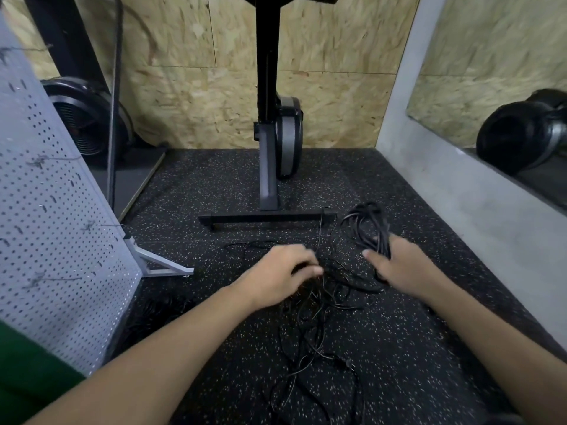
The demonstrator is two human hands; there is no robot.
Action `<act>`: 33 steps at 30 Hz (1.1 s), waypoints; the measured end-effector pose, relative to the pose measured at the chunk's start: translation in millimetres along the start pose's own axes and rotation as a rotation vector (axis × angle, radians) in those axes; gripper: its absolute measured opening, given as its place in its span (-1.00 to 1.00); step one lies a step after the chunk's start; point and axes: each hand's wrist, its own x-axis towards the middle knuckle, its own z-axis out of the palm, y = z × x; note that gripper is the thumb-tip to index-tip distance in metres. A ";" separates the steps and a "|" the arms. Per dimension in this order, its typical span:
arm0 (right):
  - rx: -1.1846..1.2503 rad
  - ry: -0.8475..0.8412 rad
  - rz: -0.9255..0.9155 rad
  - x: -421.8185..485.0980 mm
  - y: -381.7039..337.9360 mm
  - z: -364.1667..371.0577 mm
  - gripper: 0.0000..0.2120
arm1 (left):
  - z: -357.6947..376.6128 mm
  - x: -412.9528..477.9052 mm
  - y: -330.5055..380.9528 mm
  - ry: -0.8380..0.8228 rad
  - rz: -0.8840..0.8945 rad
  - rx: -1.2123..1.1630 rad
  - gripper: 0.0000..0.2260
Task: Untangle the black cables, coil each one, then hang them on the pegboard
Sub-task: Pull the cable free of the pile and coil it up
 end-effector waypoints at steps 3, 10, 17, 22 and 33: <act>0.103 -0.088 -0.034 -8.0 -10.9 8.3 -0.42 | -18.1 2.8 24.0 0.277 0.145 -0.045 -0.87; 0.247 -0.511 -0.185 -20.6 -33.7 19.4 -0.69 | -28.3 7.8 38.3 0.478 0.224 -0.117 -0.87; 0.290 -0.450 -0.216 -15.6 -31.1 21.0 -0.78 | -26.9 9.4 22.2 0.471 -0.050 -0.320 -0.82; 0.345 -0.478 -0.209 -12.2 -27.9 14.9 -0.67 | -21.0 7.1 18.5 0.480 -0.060 -0.322 -0.82; 0.549 -0.299 -0.175 -7.6 -14.5 13.3 -0.75 | 1.6 -4.4 -15.3 0.007 -0.323 -0.378 -0.83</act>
